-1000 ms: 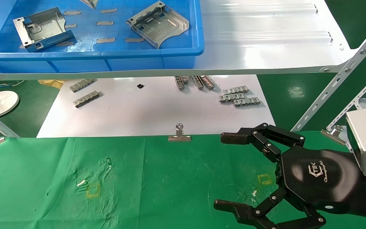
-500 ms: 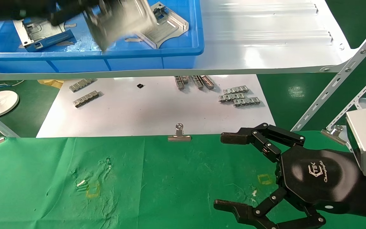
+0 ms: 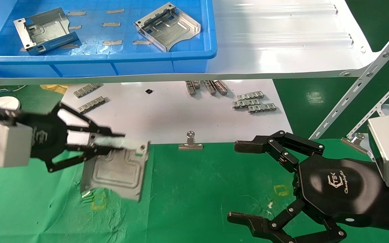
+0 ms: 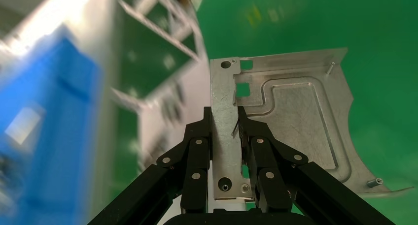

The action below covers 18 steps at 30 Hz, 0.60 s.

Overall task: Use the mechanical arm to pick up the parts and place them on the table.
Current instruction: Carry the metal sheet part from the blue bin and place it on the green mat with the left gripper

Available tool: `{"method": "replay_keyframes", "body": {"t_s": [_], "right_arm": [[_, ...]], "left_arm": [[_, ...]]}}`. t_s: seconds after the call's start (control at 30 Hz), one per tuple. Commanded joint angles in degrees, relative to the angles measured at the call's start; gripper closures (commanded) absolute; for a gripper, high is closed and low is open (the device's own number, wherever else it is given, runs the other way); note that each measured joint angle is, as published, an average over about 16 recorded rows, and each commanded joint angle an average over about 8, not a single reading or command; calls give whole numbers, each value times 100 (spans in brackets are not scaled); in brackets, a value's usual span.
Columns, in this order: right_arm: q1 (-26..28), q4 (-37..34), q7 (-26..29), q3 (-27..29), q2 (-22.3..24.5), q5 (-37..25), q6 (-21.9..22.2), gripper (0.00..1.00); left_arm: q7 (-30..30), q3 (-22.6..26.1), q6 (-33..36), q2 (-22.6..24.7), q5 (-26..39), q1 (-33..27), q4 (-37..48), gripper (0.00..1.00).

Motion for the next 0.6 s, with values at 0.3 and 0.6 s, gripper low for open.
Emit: {"method": "replay_keyframes", "body": {"t_s": [0.3, 0.6], "right_arm": [[0, 0, 0, 0, 0, 0, 0, 0], [0, 0, 0, -1, 0, 1, 0, 0]], "left_arm": [[385, 708, -59, 92, 324, 316, 985, 100], [723, 901, -272, 294, 436, 516, 1892, 60]]}}
